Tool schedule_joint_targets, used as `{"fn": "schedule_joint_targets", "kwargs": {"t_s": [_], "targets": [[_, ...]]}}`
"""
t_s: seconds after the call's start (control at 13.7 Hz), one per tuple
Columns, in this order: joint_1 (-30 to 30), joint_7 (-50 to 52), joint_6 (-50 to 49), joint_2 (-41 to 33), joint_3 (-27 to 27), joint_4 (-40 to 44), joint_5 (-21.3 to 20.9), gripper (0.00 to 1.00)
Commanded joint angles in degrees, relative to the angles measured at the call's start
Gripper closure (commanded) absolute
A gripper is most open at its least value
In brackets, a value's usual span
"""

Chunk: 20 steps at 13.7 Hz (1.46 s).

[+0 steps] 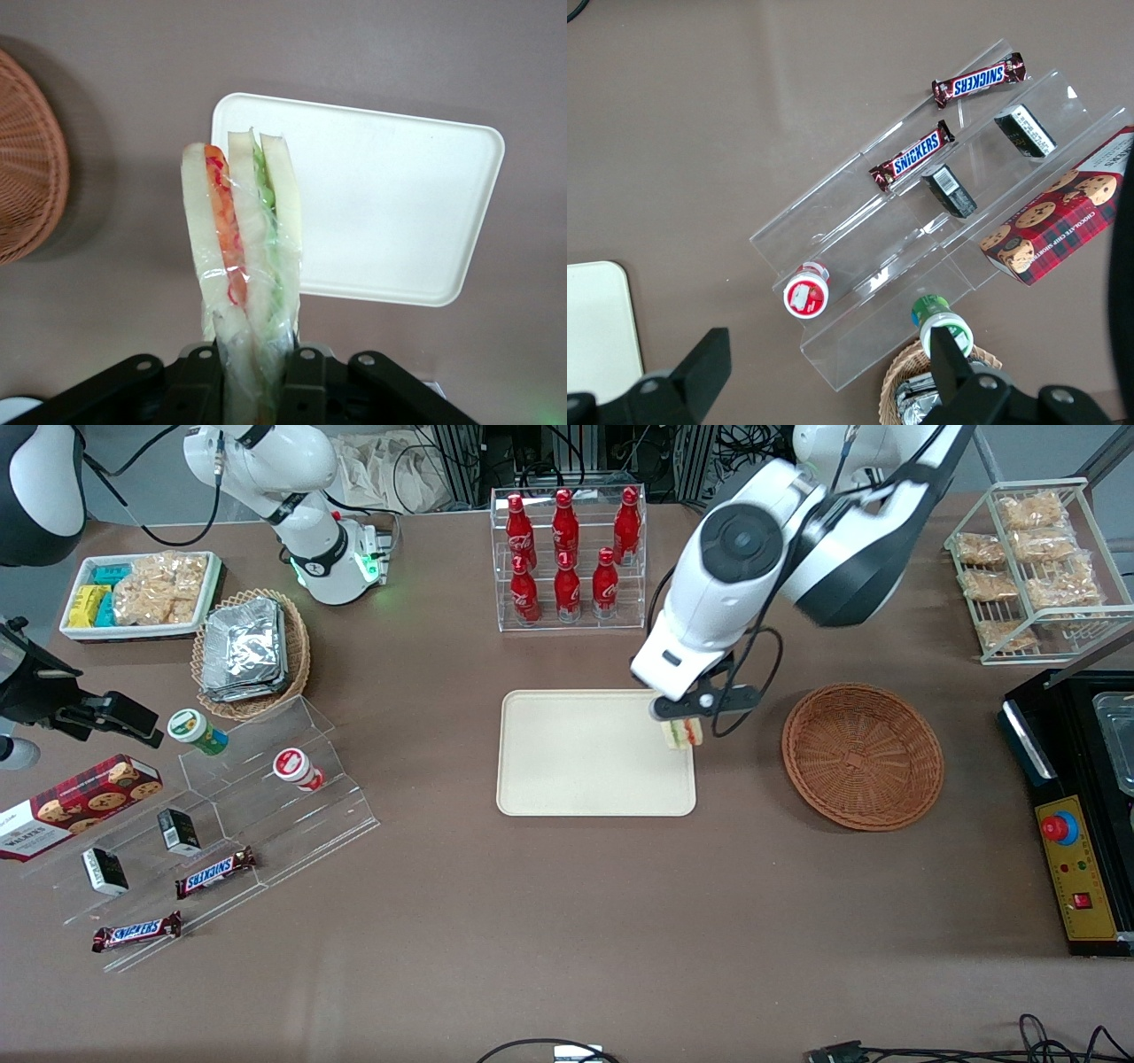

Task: Place sandwich from basket to tray
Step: 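Lower the held sandwich onto the cream tray, then open the left gripper to release the sandwich and raise it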

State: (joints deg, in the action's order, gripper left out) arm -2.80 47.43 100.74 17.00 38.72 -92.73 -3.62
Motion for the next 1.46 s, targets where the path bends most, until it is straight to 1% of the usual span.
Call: {"fn": "schedule_joint_targets", "kwargs": {"t_s": [0.0,0.22,0.37,0.51,0.8,0.88,0.95,1.02,1.17,1.32,1.39], "targets": [[0.3,-0.2,8.9,2.3,0.3,-6.6,-1.7,1.00],[0.2,0.0,23.0,7.1,0.3,-15.6,-9.4,1.00],[0.2,0.5,30.2,12.4,0.0,-17.4,-11.4,1.00],[0.3,1.2,31.8,15.8,-0.2,-17.5,-16.2,1.00],[0.4,1.3,32.1,17.1,-0.3,-17.6,-16.9,1.00],[0.5,1.3,32.1,17.2,-0.4,-17.6,-16.9,0.99],[0.7,1.4,32.1,17.2,-0.3,-17.6,-16.9,0.71],[0.9,2.1,32.0,17.1,-0.4,-17.6,-16.7,0.01],[1.0,3.7,30.2,16.1,-0.2,-17.2,-16.6,0.00],[1.0,3.6,23.9,11.5,-0.1,-15.8,-15.1,0.00],[1.0,3.5,19.6,7.8,-0.1,-14.9,-11.0,0.00]]}}
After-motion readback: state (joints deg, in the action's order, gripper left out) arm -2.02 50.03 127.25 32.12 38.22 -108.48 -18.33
